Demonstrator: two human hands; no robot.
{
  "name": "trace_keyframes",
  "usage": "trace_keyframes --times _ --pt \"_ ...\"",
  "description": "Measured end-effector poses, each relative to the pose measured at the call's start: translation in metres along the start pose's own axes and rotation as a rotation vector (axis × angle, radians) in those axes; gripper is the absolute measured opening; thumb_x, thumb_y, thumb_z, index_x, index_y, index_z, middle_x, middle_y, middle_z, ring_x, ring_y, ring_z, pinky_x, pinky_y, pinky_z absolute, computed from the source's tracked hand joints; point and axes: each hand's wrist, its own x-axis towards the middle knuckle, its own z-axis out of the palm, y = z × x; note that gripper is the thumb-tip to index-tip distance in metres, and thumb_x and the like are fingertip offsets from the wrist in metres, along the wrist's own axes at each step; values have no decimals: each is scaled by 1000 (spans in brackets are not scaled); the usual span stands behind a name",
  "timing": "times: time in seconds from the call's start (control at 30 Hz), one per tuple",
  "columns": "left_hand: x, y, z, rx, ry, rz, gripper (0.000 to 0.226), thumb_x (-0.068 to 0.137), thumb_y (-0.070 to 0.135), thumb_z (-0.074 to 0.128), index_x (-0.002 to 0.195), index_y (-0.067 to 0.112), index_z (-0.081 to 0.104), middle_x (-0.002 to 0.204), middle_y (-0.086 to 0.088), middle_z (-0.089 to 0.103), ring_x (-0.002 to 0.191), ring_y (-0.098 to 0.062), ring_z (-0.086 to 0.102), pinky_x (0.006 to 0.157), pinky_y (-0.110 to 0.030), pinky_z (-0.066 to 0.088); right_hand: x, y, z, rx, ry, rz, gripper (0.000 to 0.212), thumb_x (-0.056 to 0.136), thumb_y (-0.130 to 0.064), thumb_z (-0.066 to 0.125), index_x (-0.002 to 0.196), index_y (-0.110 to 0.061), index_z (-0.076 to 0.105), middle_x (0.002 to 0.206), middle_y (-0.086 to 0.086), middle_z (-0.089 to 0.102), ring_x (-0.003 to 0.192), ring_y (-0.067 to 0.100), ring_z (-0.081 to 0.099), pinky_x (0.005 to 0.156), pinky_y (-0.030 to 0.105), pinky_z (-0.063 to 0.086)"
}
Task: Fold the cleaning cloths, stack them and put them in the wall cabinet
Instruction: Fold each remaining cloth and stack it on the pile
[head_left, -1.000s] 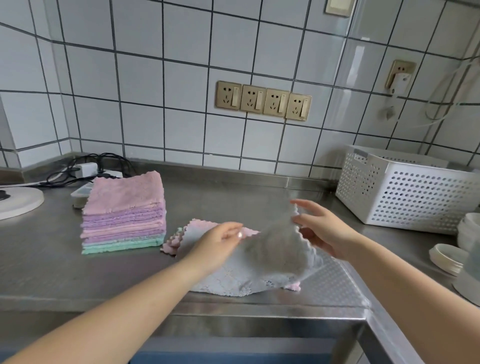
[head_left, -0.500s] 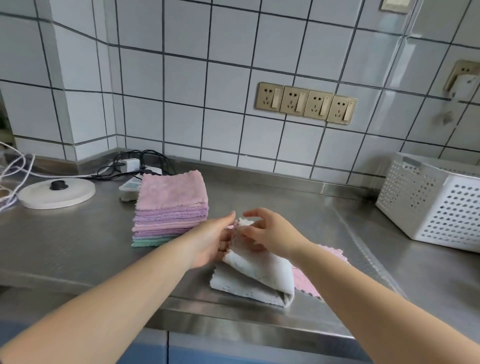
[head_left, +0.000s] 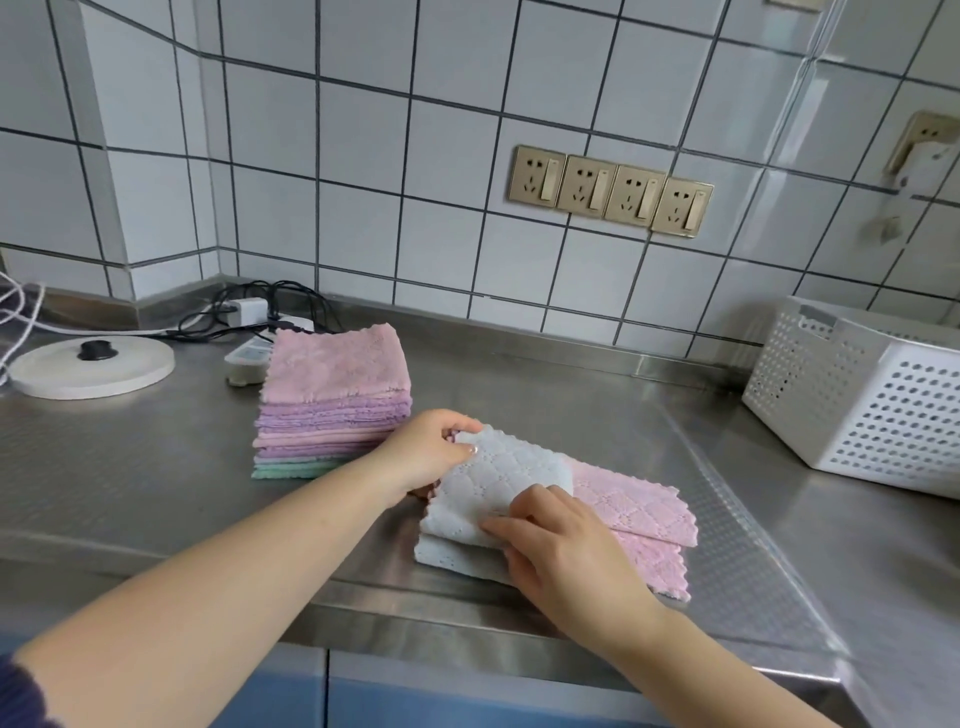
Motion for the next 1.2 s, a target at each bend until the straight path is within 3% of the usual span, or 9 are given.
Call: trace_keyframes --times 0.1,0.3,0.43,0.5,0.6,0.7,0.97,1.1,1.2 --pt "3 -4 -4 68 -2 15 36 88 11 60 124 17 60 132 -1 56 115 -17 54 93 -24 42 -1 2 6 -14 -37 -22 32 70 -7 61 96 -24 72 79 -2 57 66 20 57 54 27 50" --pt "-3 -9 -1 328 -33 34 41 87 16 60 128 18 56 125 -10 56 110 -23 55 97 -27 39 -3 1 2 89 -184 -1 30 78 -24 47 95 -29 72 80 -7 59 67 12 59 55 19 48" --pt "-14 6 17 700 159 411 44 88 15 50 132 17 50 144 -5 38 133 -24 36 110 -31 28 12 11 -6 362 -91 372 43 82 -41 36 102 -24 70 94 -5 62 85 9 58 77 21 45" --pt "-17 14 31 752 94 501 46 91 13 42 137 14 44 152 -3 30 142 -20 23 115 -34 22 22 19 1 273 -62 455 51 83 -36 31 115 -16 65 115 0 61 106 17 57 90 24 42" --pt "-16 5 45 913 -81 385 53 96 20 31 148 13 20 158 -1 14 146 -16 9 119 -35 7 20 20 16 72 -322 446 76 75 -49 6 141 -26 36 149 -7 33 141 19 26 111 46 27" --pt "-24 -12 46 964 -160 255 56 99 31 25 150 16 8 160 0 0 146 -13 -1 118 -35 -5 8 23 21 -13 -499 474 89 65 -59 -9 149 -33 11 158 -12 4 146 11 -2 115 51 4" --pt "-36 -15 32 939 -189 191 61 98 48 23 150 24 2 159 2 -9 146 -13 -9 118 -37 -6 6 30 5 -131 -574 553 111 53 -89 -16 148 -36 7 159 -5 2 147 16 -1 115 50 3" --pt "-48 -18 8 867 -29 176 64 94 52 36 149 23 18 156 -2 18 143 -20 15 116 -34 14 -5 42 -16 -100 -423 677 62 89 -57 42 143 -28 31 142 -1 43 131 20 39 107 34 31" --pt "-54 -19 -8 858 64 155 55 91 50 44 140 27 35 132 1 47 124 -20 41 102 -33 35 -3 45 -26 305 -353 889 43 91 -38 52 131 -26 46 94 -7 66 66 6 63 62 22 48"
